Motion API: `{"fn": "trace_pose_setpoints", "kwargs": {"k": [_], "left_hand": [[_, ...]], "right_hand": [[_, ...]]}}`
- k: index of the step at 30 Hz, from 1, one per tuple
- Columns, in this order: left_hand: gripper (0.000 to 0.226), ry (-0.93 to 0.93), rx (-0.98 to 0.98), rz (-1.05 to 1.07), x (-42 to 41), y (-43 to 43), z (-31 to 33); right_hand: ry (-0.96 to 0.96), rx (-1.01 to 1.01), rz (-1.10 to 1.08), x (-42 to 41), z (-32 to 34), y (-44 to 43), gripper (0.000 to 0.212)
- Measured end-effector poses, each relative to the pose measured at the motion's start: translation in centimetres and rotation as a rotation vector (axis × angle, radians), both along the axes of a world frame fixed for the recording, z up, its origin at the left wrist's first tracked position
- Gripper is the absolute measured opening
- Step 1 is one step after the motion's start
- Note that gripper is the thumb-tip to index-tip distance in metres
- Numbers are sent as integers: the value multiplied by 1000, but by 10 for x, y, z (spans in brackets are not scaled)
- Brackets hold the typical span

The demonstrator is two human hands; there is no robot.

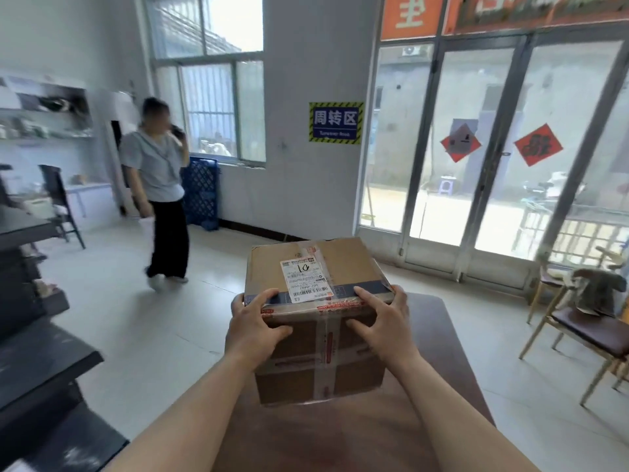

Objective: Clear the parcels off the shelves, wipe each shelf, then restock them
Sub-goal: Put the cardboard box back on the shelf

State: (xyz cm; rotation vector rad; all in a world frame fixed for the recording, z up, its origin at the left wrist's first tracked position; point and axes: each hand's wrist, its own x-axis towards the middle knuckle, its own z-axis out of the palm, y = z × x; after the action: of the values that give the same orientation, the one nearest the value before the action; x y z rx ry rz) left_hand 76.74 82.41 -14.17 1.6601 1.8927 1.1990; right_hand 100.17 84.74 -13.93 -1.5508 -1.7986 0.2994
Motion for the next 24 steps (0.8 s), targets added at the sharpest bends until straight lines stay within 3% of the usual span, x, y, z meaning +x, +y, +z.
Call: {"fn": "trace_pose_setpoints", "kwargs": {"k": [12,24], "left_hand": [[71,1,77,288,-138,-73,66],[71,47,169,407,-234,-140,127]], "right_hand": [[33,77,280,-157,54,4,66],[45,171,410,-266,119,-35,66]]}}
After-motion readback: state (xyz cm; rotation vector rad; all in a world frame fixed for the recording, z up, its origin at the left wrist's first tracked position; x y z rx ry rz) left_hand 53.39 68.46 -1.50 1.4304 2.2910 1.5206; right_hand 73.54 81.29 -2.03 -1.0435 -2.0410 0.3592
